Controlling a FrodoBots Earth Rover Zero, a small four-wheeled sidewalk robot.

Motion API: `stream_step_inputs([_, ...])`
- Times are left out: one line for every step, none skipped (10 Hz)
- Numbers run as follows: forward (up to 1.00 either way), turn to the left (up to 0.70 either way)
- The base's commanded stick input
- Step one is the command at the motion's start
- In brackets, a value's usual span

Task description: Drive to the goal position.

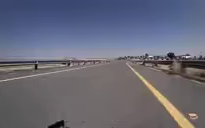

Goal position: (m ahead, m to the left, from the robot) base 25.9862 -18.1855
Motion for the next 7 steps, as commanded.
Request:
stream_step_inputs([1.0, 0.0])
stream_step_inputs([1.0, 0.0])
stream_step_inputs([1.0, 0.0])
stream_step_inputs([1.0, 0.0])
stream_step_inputs([1.0, 0.0])
stream_step_inputs([1.0, 0.0])
stream_step_inputs([1.0, 0.0])
